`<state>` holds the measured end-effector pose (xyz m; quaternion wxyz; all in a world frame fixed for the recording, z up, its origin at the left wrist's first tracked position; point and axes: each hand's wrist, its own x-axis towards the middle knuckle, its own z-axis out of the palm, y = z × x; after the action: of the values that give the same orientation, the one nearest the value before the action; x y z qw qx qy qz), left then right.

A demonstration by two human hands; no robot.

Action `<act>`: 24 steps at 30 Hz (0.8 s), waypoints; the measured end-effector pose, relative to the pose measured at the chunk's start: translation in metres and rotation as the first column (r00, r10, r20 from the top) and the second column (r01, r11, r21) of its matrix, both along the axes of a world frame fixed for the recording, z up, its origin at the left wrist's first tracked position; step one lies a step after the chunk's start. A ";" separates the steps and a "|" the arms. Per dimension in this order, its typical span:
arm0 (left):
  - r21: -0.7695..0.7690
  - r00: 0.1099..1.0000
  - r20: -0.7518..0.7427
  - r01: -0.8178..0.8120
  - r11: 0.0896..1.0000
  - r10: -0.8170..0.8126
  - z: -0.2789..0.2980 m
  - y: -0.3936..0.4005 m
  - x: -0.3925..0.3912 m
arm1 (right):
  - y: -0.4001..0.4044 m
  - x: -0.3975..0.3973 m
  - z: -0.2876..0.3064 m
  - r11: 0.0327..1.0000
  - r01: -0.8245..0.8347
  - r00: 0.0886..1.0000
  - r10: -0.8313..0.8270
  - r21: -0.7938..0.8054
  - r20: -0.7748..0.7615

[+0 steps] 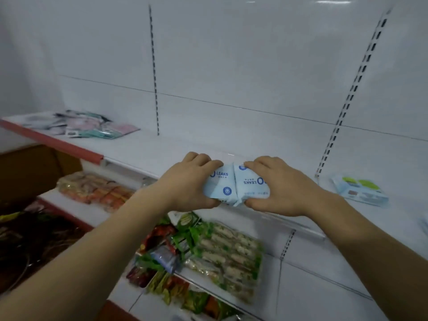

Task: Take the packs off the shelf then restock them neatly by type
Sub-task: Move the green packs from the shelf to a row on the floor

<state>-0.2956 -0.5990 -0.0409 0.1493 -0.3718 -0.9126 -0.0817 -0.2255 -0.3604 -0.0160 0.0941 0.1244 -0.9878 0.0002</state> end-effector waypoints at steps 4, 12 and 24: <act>-0.014 0.986 0.020 -0.163 0.987 0.163 -0.013 -0.093 0.017 | -0.087 -0.029 -0.014 0.986 -0.166 0.986 0.166 0.021 0.016; -0.057 0.843 0.070 -0.531 0.846 0.534 -0.046 -0.249 0.035 | -0.256 -0.092 -0.046 0.860 -0.506 0.862 0.502 0.066 0.061; -0.214 0.492 0.171 -0.827 0.520 0.853 -0.110 -0.384 0.063 | -0.441 -0.162 -0.128 0.526 -0.850 0.521 0.831 0.030 0.195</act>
<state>-0.2323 -0.9831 -0.1509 0.0321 0.1268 -0.9914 0.0016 -0.3871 -0.8018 -0.1439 -0.0034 0.5911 -0.8065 -0.0046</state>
